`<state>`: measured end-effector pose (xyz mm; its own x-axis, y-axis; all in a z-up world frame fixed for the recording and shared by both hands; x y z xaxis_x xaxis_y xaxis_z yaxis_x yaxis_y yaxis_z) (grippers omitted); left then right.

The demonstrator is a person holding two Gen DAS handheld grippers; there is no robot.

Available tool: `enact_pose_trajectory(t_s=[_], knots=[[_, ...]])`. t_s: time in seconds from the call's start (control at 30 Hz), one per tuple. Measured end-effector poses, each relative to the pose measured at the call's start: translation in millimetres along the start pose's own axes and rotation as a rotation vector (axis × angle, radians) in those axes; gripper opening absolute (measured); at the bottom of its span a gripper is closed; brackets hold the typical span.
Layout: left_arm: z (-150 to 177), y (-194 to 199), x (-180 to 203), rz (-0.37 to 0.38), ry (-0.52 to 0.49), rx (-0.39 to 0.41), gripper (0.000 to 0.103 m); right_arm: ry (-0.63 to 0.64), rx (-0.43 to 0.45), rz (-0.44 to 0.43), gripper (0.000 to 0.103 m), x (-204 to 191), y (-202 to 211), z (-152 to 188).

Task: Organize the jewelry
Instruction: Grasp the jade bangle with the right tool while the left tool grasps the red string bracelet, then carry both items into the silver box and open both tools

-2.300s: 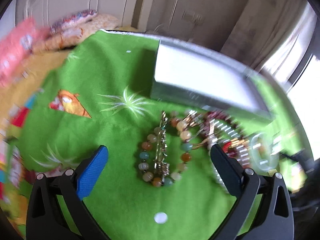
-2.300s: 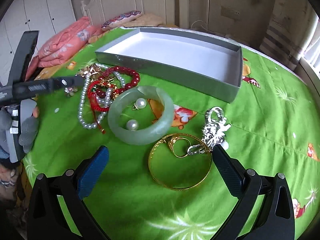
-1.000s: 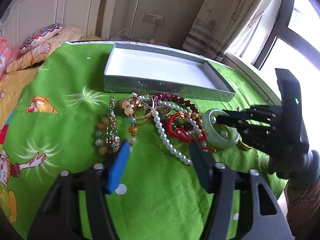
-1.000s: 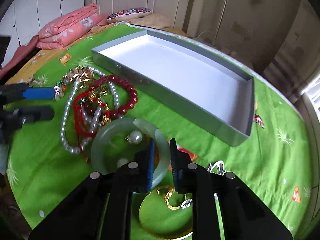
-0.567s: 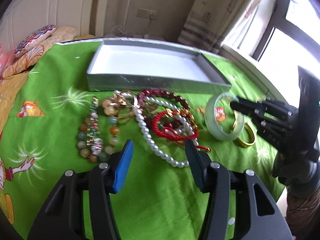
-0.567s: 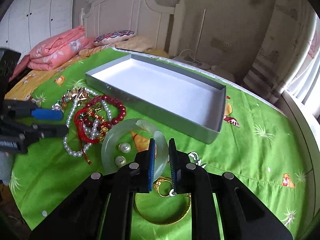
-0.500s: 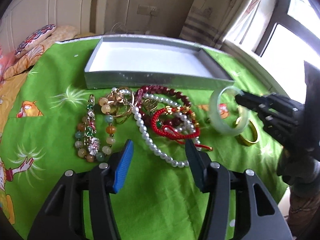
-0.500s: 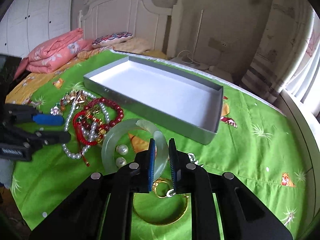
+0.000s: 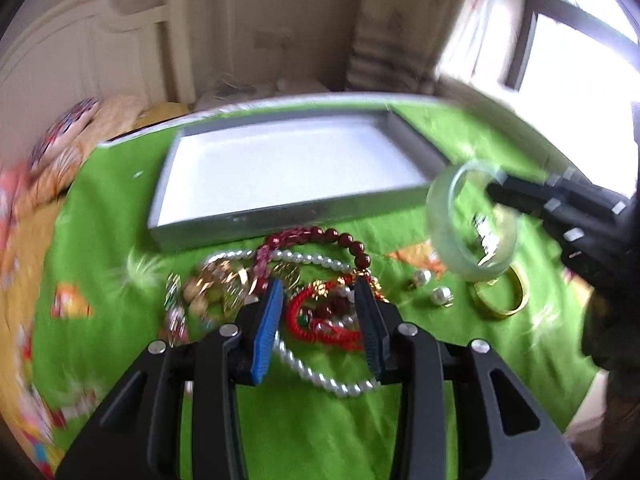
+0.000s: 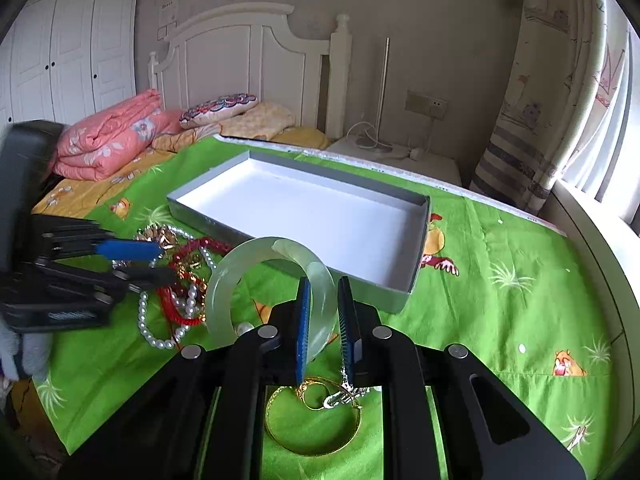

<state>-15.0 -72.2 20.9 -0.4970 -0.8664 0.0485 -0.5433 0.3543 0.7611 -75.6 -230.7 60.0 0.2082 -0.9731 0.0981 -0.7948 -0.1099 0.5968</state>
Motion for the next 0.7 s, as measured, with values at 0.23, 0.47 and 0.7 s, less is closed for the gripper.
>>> enact_pose_trajectory(t_s=[0.23,0.47,0.7], knots=[[-10,-4,-1,0.096,-0.104,-0.049,0.008,-0.015,0.024,-0.002,0.015,8,5,-6],[-21,31,-7,0.178,-0.018,0.062,0.007,-0.019,0.032,-0.005,0.015,10,-2,-15],[-55,43,-18,0.204,0.039,0.135,0.007,-0.043,0.039,-0.007,0.015,18,-19,-37]])
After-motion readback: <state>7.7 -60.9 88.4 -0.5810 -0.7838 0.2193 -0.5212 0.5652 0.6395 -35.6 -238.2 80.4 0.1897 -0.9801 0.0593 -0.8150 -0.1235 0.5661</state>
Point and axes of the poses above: each gripper's, at about its wrist camera, not at the fingertips, and y roughly against the way its jaws point, x to its right, z to its underside, the point moved 1 cm from there along -y, roughly the way its jaws point, and after that the axes turned 3 degrees about z, right-handed, at the moved point
